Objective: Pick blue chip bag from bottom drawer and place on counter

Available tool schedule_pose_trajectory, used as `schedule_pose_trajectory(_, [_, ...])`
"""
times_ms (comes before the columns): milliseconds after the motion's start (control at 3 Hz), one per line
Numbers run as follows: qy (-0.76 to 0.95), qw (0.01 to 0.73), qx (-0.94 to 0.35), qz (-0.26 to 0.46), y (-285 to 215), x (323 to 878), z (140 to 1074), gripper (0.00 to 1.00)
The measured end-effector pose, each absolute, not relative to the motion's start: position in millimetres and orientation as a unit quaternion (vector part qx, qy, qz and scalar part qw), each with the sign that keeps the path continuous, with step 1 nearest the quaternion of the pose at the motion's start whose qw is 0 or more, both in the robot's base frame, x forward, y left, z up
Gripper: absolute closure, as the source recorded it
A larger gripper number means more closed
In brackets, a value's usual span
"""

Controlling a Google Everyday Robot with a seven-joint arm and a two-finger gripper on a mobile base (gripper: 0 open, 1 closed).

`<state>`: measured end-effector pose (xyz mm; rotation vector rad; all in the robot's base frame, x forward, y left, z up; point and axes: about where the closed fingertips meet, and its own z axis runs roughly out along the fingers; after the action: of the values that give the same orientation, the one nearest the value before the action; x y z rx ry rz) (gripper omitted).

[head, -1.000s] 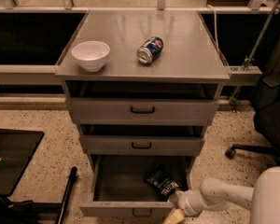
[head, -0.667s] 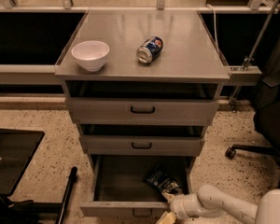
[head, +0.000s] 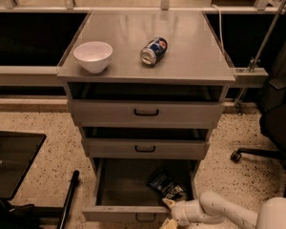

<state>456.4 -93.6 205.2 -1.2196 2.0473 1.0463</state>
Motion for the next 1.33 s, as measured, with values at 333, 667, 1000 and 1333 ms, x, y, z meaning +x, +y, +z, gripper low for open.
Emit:
schedule_pose_trajectory(333, [0.764, 0.287, -0.455, 0.358, -84, 471, 212, 0.0])
schedule_pose_trajectory(667, [0.765, 0.353, -0.445, 0.304, -62, 518, 242, 0.0])
schedule_pose_trajectory(1000, [0.765, 0.353, -0.445, 0.304, -62, 518, 242, 0.0])
schedule_pose_trajectory(1333, [0.792, 0.337, -0.432, 0.27, -71, 527, 223, 0.0])
